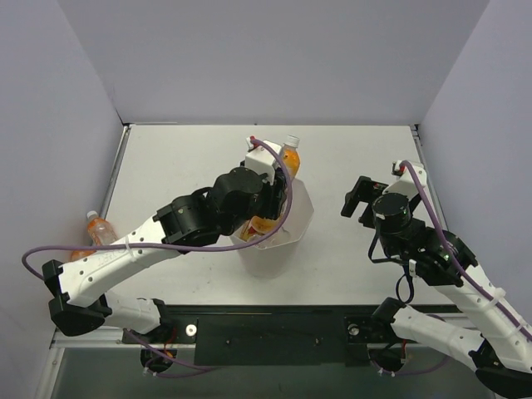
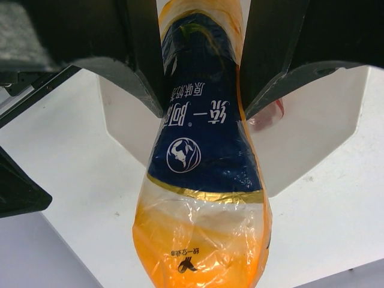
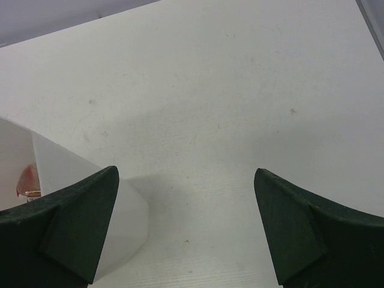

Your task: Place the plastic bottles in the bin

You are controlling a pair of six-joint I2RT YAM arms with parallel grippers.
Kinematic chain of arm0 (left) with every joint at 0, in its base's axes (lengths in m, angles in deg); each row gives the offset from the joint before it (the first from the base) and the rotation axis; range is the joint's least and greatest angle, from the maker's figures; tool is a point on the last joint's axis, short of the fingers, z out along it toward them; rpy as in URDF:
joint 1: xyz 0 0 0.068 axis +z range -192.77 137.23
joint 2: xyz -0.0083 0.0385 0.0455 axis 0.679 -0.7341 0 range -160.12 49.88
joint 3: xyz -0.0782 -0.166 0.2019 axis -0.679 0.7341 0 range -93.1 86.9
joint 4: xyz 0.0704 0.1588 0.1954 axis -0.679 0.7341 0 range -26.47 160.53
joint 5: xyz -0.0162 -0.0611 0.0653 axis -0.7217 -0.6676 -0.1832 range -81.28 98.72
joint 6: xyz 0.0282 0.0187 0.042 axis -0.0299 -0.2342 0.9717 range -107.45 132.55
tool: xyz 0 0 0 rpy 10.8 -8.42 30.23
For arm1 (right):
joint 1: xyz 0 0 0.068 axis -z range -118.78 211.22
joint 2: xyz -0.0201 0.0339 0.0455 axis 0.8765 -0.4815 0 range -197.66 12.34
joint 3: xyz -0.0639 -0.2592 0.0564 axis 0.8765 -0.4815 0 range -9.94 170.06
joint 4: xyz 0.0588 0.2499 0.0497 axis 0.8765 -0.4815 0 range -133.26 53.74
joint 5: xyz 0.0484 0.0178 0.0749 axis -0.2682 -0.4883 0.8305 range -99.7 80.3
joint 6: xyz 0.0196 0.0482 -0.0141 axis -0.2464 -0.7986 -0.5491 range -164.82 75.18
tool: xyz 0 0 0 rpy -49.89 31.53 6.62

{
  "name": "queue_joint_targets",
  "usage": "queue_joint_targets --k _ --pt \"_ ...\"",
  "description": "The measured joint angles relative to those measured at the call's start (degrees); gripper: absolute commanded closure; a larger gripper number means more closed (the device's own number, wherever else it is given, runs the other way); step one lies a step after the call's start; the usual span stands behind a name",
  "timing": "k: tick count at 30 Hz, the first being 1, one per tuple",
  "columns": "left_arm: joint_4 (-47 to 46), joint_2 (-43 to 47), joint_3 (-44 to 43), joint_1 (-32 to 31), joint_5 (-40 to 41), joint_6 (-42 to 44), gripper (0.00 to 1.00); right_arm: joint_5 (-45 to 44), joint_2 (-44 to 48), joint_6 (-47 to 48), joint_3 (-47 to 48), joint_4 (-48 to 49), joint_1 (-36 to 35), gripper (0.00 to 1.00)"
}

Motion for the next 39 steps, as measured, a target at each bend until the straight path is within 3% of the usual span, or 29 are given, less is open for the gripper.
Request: queue_joint_targets --k 8,10,11,13,28,39 --pt "-0.94 2.10 2.10 0.00 2.16 -0.07 0.69 0.04 -0.37 -0.02 -0.04 -0.02 0.00 0.11" --pt "-1.11 2.10 2.49 0.00 2.95 -0.09 0.56 0.04 -0.68 -0.02 -0.04 -0.02 0.00 0.11" --pt "-1.09 2.10 2.73 0.00 3.39 -0.17 0.32 0.07 -0.85 -0.04 -0.04 -0.02 0.00 0.11" --pt "-1.18 2.27 3.45 0.00 4.04 -0.42 0.12 0.07 -1.05 -0.04 -0.04 -0.02 0.00 0.11" --pt "1.07 7.30 4.74 2.21 8.00 -2.97 0.06 1.44 -2.43 -0.81 -0.09 0.07 0.00 0.11" --pt "12.98 26.64 8.61 32.13 9.44 -12.81 0.05 2.05 -2.54 -1.27 -0.85 1.51 0.00 0.11"
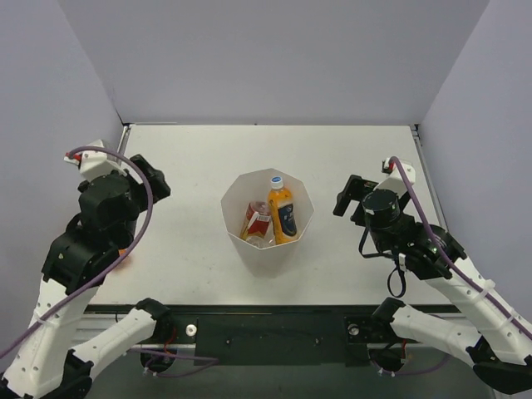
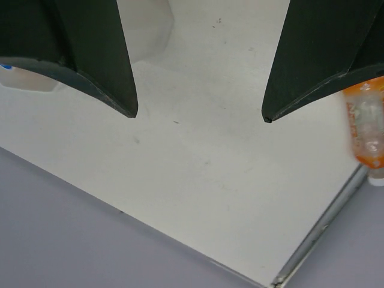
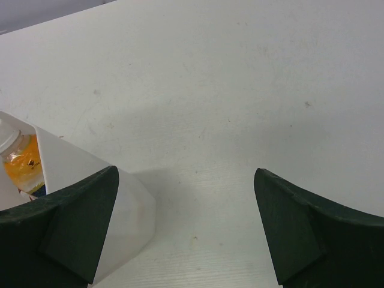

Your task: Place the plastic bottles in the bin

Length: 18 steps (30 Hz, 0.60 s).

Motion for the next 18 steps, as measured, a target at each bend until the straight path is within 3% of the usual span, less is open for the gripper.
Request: queue_joint_targets --k 4,8,12,18 --pt "6.91 -0.87 1.62 12.33 -2.21 -1.57 0.05 0.79 -0.20 0.24 -0.07 0.50 0.00 0.11" --pt "11.26 -8.02 6.69 31.19 -11.82 -2.10 0.05 2.05 -1.18 0.44 -0.09 1.16 0.00 0.10" --pt "13.09 -15.45 13.25 36.94 -14.93 -1.42 0.04 2.99 -1.18 0.46 -1.22 1.49 0.07 0.10" --pt "12.98 -19.89 14.43 37.73 -14.49 -0.66 0.04 5.14 -1.60 0.76 -1.36 1.51 0.70 0.10"
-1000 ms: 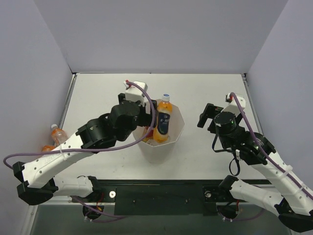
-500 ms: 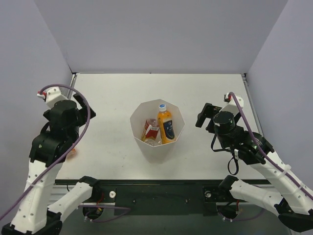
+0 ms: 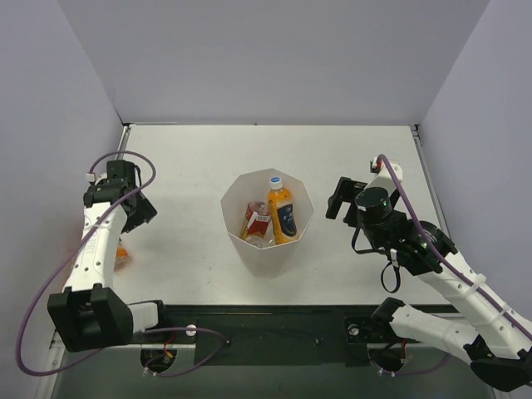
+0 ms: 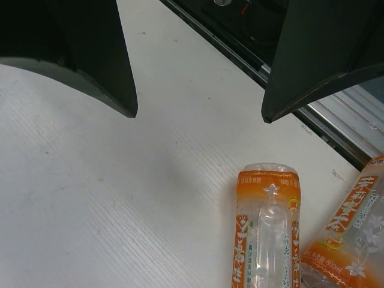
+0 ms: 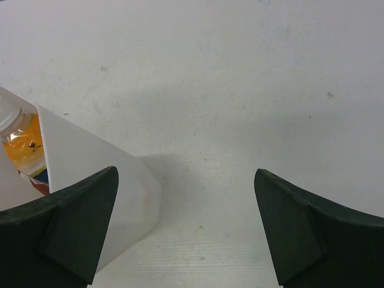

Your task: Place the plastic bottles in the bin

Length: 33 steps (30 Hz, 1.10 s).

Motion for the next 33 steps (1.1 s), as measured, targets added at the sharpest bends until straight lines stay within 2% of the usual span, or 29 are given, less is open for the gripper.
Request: queue_joint_targets --k 7,12,24,33 --pt "-0.48 -10.34 -0.50 1.92 2.38 1.38 0.04 2.75 -0.66 -0.37 0.00 0.09 0.00 0.10" --pt "-2.27 -12.31 -0.22 5.51 3.08 2.10 0.04 4.24 -0.70 -1.31 0.00 1.38 0.00 0.10" --pt "-6.16 -20.83 2.27 6.29 9.90 1.09 0.05 6.69 -3.65 -2.29 0.22 2.14 0.00 0.10" --pt "-7.34 -21.24 3.52 6.97 12.07 0.26 0.05 8.41 -6.34 -2.54 1.55 3.23 0.07 0.11"
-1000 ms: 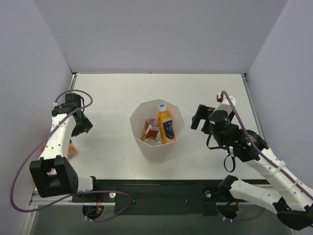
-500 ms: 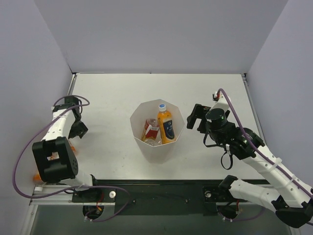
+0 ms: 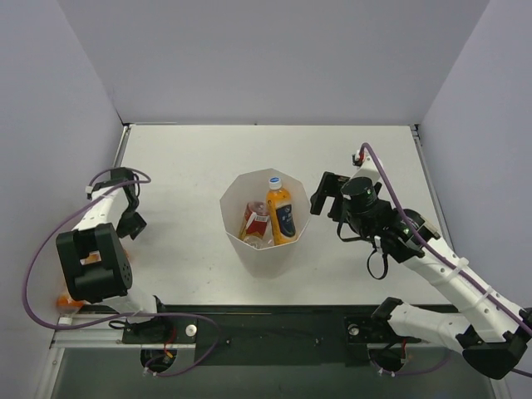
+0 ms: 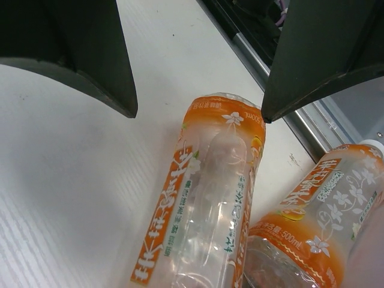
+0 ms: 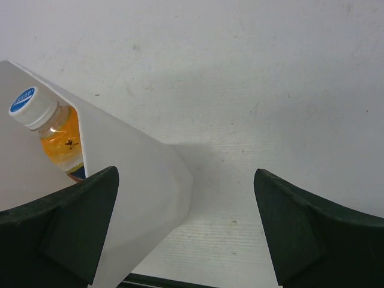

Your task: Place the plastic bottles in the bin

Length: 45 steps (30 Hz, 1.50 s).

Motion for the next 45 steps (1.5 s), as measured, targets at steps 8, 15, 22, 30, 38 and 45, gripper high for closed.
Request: queue_joint_targets --k 8,15,22,30,38,45 --pt "-2.01 -0.17 -0.09 4.39 0.17 -0.20 0.05 2.45 -4.24 0.55 4.44 0.46 0.04 0.12" --pt "-3.13 -3.06 -0.98 5.95 0.17 0.13 0.07 3.54 -6.10 1.36 5.84 0.85 0.04 0.12" --pt "-4.35 -6.67 -1.25 7.30 -1.27 0.74 0.21 3.96 -5.99 1.11 5.88 1.05 0.04 0.12" --pt "-5.66 -5.81 -1.16 7.93 -4.72 1.77 0.40 -1.33 0.20 1.84 6.16 -0.24 0.04 0.12" --pt "-8.26 -3.04 -0.35 7.91 -8.59 2.03 0.63 -8.79 6.99 5.68 15.65 -3.13 0.04 0.11" --pt "-9.03 -0.17 1.90 6.64 -10.93 2.80 0.77 -13.51 10.10 7.87 16.22 -3.82 0.04 0.11"
